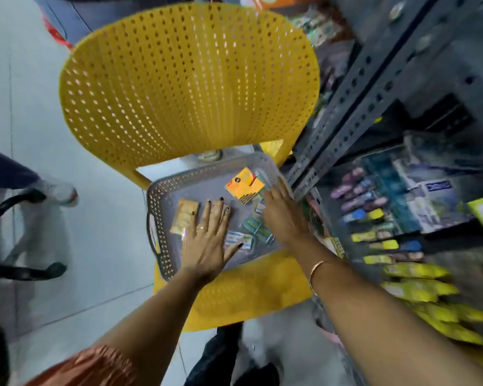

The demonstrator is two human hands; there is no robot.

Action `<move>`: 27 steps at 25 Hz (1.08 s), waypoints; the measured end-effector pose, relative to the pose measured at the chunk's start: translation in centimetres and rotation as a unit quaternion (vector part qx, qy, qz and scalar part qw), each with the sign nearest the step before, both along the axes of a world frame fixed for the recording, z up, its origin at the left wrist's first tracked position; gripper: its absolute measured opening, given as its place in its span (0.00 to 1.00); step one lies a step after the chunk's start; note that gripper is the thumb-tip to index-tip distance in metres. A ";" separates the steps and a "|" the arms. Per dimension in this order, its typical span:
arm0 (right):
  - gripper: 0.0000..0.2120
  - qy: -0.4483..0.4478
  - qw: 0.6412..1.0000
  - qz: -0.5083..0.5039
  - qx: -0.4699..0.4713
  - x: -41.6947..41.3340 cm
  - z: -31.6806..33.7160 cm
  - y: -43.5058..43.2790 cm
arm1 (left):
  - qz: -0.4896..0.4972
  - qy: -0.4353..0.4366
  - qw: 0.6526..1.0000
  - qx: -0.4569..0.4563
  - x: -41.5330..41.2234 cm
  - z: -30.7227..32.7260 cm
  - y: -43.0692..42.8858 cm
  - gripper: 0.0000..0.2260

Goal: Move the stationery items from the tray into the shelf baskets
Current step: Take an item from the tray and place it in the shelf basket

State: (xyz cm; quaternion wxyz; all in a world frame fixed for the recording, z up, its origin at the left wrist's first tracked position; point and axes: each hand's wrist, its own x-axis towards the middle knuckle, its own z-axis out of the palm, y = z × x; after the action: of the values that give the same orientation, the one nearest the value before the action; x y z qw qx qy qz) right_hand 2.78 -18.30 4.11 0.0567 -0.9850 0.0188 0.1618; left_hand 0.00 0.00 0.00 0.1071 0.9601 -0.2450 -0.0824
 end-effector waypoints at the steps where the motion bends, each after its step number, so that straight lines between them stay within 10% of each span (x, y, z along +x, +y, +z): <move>1: 0.14 0.060 0.998 0.012 -0.012 0.0 -1.3 0.1 | 0.004 -0.002 1.000 0.010 -0.5 -1.0 0.0 0.36; 6: 0.09 0.183 0.974 -0.026 -0.128 -1.5 -6.1 2.1 | -0.019 0.007 0.998 0.051 -1.8 -4.8 0.0 0.38; 19: 0.34 0.105 0.990 -0.091 -0.021 -1.5 -9.3 1.1 | -0.003 0.077 0.994 0.071 -2.3 -5.8 -0.1 0.39; 27: 0.31 0.055 0.997 -0.051 -0.029 -2.2 -6.9 -0.4 | 0.001 0.093 0.994 0.055 -2.5 -5.7 -0.2 0.46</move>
State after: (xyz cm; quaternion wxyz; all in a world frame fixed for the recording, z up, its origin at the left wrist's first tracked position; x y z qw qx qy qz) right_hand 0.56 -18.70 -2.83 0.0352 -0.9736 0.0768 0.2121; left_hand -2.53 -0.18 -5.71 0.0762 0.9529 -0.2282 -0.1849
